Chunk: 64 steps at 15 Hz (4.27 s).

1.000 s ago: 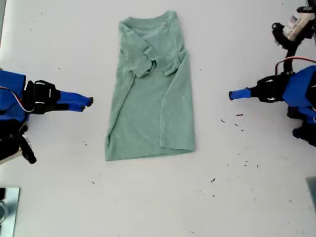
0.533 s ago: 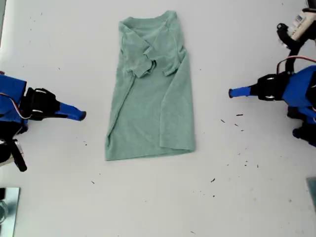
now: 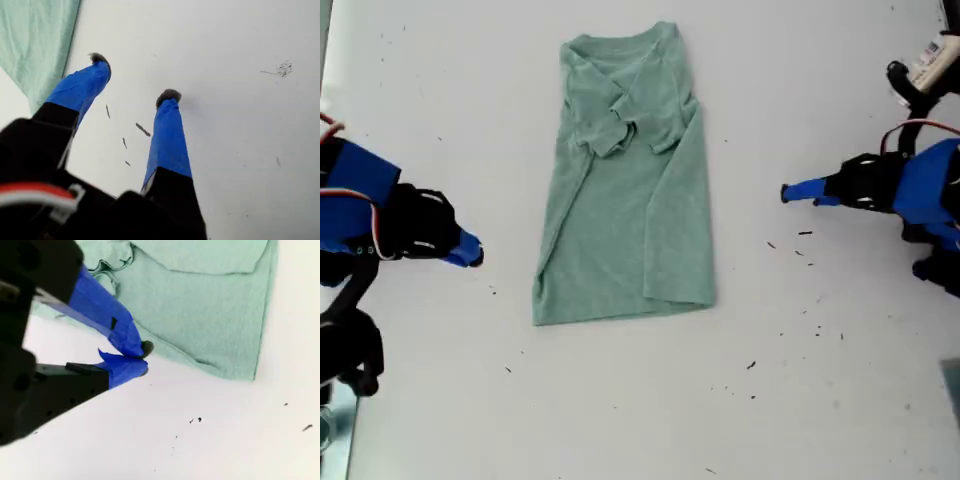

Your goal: Fold t shirt

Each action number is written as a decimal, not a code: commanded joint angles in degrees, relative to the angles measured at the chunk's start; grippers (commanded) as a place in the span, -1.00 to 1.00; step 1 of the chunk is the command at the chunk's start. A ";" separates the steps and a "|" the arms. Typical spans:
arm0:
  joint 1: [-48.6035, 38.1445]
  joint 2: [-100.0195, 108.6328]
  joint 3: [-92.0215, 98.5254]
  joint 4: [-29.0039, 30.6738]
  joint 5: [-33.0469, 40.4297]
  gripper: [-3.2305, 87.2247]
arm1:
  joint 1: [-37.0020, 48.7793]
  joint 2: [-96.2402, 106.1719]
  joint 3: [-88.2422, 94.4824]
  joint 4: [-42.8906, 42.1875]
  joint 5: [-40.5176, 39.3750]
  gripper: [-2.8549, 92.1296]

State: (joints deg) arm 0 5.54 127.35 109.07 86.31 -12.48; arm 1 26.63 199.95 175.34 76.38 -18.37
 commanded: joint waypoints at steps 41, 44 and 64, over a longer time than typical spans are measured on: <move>-6.59 -57.83 -58.80 -5.98 25.22 -0.34 | -2.02 0.70 2.55 0.26 -1.14 -0.54; -7.38 -30.59 -53.53 0.53 24.52 -0.40 | -1.93 0.70 2.55 0.26 -1.05 -0.54; -1.67 -20.39 -24.43 -5.01 15.03 -0.36 | -28.92 -68.99 -76.73 0.88 4.92 -0.36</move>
State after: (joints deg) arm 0 1.93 116.46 101.34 77.87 0.53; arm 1 0.09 139.13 111.09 77.87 -13.45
